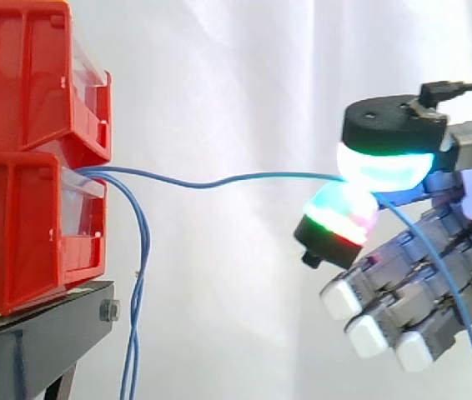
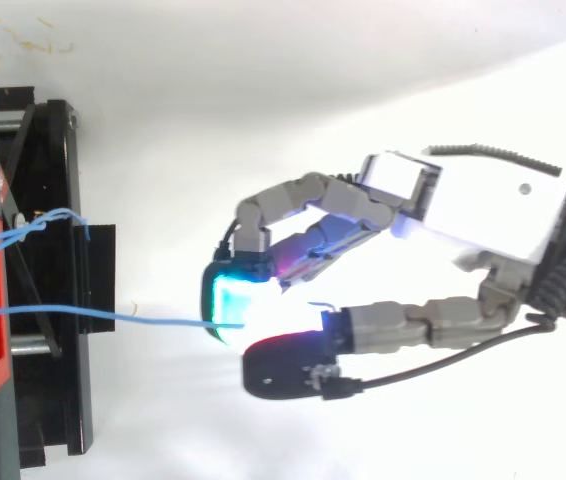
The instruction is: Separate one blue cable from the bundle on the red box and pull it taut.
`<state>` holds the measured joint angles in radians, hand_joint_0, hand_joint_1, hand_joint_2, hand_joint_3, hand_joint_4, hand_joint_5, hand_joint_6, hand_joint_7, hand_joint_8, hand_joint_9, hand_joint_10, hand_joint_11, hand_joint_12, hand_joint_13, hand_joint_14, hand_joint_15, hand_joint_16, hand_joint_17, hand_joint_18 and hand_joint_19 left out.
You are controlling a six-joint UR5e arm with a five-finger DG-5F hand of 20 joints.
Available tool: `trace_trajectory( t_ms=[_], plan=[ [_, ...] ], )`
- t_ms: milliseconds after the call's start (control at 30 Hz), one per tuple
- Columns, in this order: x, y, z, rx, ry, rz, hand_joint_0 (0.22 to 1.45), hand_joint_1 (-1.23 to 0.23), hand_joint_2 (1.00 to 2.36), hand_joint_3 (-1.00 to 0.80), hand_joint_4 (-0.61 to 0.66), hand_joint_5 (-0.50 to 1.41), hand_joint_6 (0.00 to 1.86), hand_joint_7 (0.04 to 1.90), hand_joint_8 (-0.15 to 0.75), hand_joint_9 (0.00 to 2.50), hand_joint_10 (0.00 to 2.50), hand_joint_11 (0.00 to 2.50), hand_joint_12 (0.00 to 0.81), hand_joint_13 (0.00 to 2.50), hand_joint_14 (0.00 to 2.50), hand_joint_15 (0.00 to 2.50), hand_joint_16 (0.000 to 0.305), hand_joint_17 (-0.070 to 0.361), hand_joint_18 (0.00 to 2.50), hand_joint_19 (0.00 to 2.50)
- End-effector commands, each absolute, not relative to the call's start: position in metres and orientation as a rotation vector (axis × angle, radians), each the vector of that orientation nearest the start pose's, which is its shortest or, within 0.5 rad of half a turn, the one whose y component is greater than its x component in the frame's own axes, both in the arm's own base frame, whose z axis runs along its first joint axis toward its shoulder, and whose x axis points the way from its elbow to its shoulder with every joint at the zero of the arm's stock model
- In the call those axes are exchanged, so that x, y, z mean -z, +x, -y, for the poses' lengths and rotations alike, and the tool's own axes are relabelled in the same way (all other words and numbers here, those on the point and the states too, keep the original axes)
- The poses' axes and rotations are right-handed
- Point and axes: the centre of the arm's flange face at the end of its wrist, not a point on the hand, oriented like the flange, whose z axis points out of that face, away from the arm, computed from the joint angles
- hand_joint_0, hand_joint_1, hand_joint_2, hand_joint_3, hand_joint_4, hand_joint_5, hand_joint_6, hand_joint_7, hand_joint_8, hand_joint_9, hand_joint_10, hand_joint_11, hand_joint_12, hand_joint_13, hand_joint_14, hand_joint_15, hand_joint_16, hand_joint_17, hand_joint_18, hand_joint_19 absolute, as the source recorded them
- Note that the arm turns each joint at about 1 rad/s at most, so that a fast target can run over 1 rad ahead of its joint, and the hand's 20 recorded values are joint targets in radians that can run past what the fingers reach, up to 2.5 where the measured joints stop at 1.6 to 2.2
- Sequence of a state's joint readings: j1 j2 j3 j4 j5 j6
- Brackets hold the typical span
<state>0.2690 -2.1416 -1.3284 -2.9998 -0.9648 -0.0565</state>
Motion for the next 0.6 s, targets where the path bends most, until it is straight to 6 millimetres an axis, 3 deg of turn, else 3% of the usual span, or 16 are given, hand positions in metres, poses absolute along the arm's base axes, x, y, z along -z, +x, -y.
trace_trajectory(
  t_ms=[0, 567],
  plan=[
    [-0.2807, 0.6755, 0.0073, -0.79, 1.37, -1.137, 0.53, -0.79, 1.49, 0.13, -0.36, -0.08, 0.87, 1.24, 0.281, 0.83, 0.0, 0.29, 0.466, 0.87, 0.01, 0.26, 0.054, 0.121, 0.88, 0.22],
    [-0.2902, 0.6802, 0.0046, -0.856, 1.363, -1.076, 0.52, -0.77, 1.54, 0.12, -0.35, -0.08, 0.88, 1.24, 0.284, 0.87, 0.01, 0.32, 0.459, 0.88, 0.01, 0.31, 0.053, 0.119, 0.87, 0.24]
  ],
)
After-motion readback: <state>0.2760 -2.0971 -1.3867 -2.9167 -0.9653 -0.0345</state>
